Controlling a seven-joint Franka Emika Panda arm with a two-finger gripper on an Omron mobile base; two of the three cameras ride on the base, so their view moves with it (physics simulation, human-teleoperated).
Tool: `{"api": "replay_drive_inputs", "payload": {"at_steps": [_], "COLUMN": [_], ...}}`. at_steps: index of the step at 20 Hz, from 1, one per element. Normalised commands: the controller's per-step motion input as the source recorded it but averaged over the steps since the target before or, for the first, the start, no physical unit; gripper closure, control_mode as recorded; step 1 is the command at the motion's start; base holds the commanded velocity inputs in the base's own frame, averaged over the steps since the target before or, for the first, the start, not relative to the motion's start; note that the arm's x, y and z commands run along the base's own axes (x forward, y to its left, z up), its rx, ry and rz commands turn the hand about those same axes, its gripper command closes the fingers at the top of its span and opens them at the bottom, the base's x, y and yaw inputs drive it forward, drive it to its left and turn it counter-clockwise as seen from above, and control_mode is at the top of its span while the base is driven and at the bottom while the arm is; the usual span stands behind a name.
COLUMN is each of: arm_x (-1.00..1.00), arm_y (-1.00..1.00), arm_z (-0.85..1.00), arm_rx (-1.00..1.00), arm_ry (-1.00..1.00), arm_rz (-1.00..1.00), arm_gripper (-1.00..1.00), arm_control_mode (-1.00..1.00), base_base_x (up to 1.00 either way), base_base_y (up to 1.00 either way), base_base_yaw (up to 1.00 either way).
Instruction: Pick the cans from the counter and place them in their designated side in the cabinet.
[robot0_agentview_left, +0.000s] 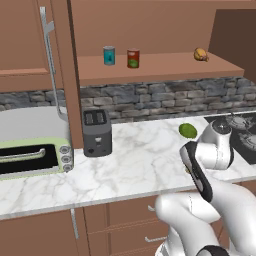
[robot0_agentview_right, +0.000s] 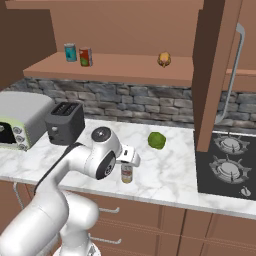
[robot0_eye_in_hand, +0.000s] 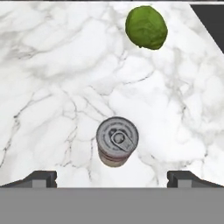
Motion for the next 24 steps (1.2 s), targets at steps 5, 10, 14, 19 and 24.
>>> {"api": "replay_drive_inputs", "payload": {"at_steps": [5, 10, 14, 19, 24], "arm_x": [0.18, 0.14, 0.12, 0.12, 0.16], "arm_y": [-0.09, -0.09, -0.07, -0.04, -0.02], "arm_z": [-0.15, -0.15, -0.17, -0.17, -0.15], "arm_rx": [0.0, 0.0, 0.01, 0.01, 0.01], "arm_ry": [0.01, 0.02, 0.03, 0.04, 0.03], "arm_rz": [0.0, 0.0, 0.0, 0.0, 0.0], "arm_gripper": [-1.0, -1.0, -1.0, -1.0, -1.0], "arm_control_mode": [-1.0, -1.0, -1.0, -1.0, -1.0], "base_base_x": [0.0, 0.0, 0.0, 0.0, 0.0], "base_base_y": [0.0, 0.0, 0.0, 0.0, 0.0], "base_base_yaw": [0.0, 0.0, 0.0, 0.0, 0.0]}}
